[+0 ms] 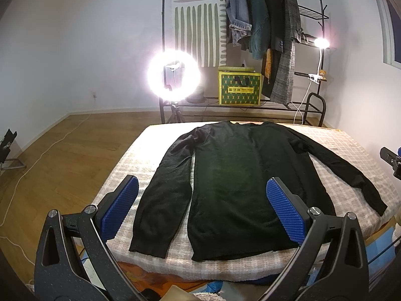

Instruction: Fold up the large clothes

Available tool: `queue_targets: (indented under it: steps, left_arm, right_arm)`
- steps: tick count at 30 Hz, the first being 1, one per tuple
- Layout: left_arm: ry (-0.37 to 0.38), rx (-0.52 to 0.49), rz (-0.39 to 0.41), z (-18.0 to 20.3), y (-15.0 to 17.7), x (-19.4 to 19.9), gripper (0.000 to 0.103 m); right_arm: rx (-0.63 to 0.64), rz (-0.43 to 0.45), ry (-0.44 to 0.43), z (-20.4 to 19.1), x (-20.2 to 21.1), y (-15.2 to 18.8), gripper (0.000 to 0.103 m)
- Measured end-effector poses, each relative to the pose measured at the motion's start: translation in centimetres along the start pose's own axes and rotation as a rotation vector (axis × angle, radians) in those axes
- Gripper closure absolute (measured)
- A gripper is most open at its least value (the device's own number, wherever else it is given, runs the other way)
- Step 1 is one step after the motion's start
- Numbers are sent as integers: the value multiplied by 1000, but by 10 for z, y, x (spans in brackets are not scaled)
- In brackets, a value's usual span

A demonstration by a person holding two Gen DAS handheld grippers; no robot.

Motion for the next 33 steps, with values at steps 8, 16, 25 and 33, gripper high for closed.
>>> queue_targets:
  steps: [8, 16, 25, 33]
  left_arm:
    - [-2, 3, 0, -3, -1, 0, 0]
    - [-2, 0, 1, -3, 0, 0, 0]
    - [-3, 0, 2, -4, 0, 0, 0]
    - [-8, 8, -1, -17, -4, 0, 0]
  right_arm:
    - [-1, 1, -1, 0, 0, 0, 0]
    - [-1, 1, -2, 0, 0, 0, 0]
    - [-1, 1, -4, 1, 0, 1, 0]
    - [-5, -4, -9, -2, 1, -2, 0]
Point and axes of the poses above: each gripper's, at about its wrist camera, not at the fingertips, and x roughly against the way its jaws point, z to its right, y to its underside, the point moved 1 cm from there along -x, roughly the way its jaws point, and after that the axes turned 11 degrees about -z, right-handed, at the moved point
